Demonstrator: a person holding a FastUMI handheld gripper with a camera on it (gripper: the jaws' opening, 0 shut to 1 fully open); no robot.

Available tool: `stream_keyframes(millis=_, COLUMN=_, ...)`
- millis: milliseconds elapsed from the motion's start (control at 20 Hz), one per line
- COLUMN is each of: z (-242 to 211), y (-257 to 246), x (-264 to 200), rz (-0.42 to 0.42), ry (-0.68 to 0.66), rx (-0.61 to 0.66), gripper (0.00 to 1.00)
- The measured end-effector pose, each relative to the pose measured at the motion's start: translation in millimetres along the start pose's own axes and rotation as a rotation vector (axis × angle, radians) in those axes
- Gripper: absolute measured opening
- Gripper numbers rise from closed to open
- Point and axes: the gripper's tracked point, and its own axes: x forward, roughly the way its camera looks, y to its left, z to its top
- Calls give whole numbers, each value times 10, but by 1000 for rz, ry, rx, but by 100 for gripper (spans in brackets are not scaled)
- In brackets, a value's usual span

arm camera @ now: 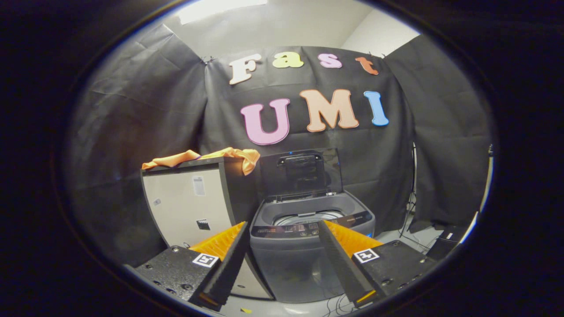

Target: Put the clothes into the washing machine and then close the washing machine lid.

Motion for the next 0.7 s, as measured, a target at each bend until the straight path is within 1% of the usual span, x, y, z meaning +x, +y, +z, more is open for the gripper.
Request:
stream_keyframes(millis=350, z=-34, y=29, x=98, rz=8, ry=24, rx=-1, gripper=96)
stream_keyframes(millis=550, z=97, y=-11, x=232, rz=-7, ry=14, rx=-12, gripper=96)
stream_keyframes(millis=700, z=281, y=67, x=351, rz=-6, ry=-5, rx=3, gripper=96)
